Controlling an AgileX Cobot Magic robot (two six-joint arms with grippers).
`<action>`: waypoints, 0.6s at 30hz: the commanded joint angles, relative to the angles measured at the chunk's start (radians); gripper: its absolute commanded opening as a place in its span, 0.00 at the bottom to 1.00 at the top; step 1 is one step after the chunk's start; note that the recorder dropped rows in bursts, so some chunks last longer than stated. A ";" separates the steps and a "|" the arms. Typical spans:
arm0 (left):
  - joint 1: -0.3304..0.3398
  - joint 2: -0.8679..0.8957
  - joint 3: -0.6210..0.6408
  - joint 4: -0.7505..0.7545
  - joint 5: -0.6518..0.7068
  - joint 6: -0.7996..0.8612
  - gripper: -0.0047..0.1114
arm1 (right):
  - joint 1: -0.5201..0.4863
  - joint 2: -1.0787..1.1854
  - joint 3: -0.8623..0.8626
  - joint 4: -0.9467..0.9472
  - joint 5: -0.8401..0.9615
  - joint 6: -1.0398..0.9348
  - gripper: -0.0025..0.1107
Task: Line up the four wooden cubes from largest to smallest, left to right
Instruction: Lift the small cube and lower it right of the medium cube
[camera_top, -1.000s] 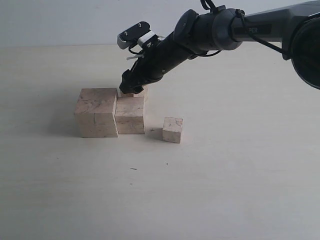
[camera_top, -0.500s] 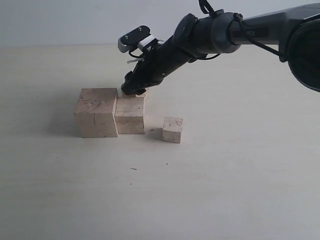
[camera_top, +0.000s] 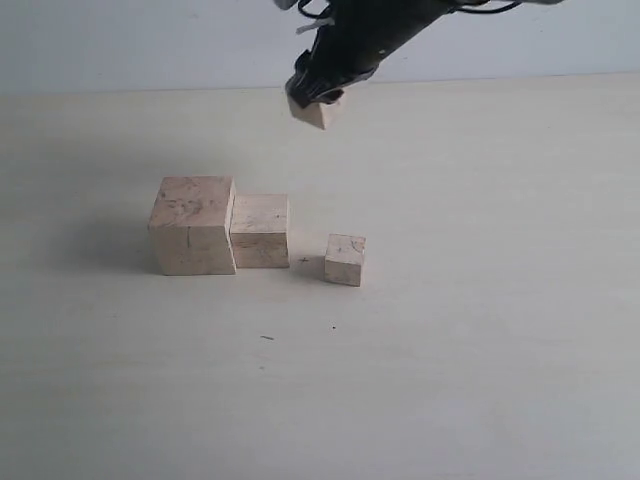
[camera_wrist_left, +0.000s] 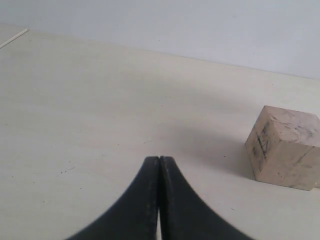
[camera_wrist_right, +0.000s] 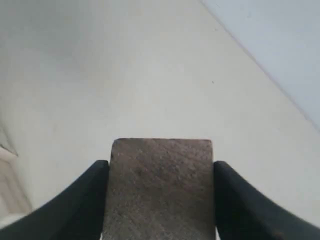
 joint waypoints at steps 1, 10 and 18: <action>-0.006 -0.005 0.003 0.001 -0.009 0.003 0.04 | -0.081 -0.025 0.002 -0.024 0.128 -0.019 0.02; -0.006 -0.005 0.003 0.001 -0.009 0.003 0.04 | -0.106 -0.025 0.022 0.195 0.354 -0.389 0.02; -0.006 -0.005 0.003 0.001 -0.009 0.003 0.04 | -0.106 -0.015 0.166 0.358 0.306 -0.708 0.02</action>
